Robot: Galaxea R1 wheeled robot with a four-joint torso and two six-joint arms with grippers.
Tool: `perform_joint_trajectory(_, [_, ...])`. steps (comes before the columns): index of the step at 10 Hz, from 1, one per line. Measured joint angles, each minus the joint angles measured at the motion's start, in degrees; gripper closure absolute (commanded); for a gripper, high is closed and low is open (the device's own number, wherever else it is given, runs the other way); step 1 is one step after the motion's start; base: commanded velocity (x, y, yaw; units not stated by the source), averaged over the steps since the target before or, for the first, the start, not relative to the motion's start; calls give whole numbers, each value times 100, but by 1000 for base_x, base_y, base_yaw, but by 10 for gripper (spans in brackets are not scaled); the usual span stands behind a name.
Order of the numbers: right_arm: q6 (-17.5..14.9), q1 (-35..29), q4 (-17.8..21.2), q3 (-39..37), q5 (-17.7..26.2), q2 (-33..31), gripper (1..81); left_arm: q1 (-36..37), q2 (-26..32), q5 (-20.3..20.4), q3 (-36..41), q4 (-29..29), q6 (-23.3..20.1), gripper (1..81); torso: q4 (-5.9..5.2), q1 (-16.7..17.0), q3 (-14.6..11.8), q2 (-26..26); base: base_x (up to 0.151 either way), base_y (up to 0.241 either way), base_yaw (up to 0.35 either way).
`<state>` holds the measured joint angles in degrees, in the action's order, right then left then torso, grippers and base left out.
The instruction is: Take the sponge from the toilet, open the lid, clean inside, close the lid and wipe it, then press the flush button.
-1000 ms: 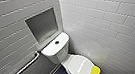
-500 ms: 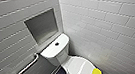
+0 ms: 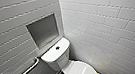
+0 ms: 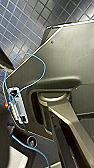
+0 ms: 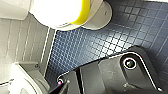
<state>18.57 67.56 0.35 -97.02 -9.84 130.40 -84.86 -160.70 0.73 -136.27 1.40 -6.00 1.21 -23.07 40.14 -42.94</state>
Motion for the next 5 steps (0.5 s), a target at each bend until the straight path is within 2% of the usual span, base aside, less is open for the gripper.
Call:
perform_joint_trajectory(3, [63,-59,0,-99,4,2,10,-139,-155,-7,-172,0,0,10,0,-389,53,-625,0,0,0])
perform_joint_trajectory(5, [185,-61,0,-217,-9,-5,10,-130,-258,-2,-349,-2,0,10,0,-595,315,-957,0,0,0])
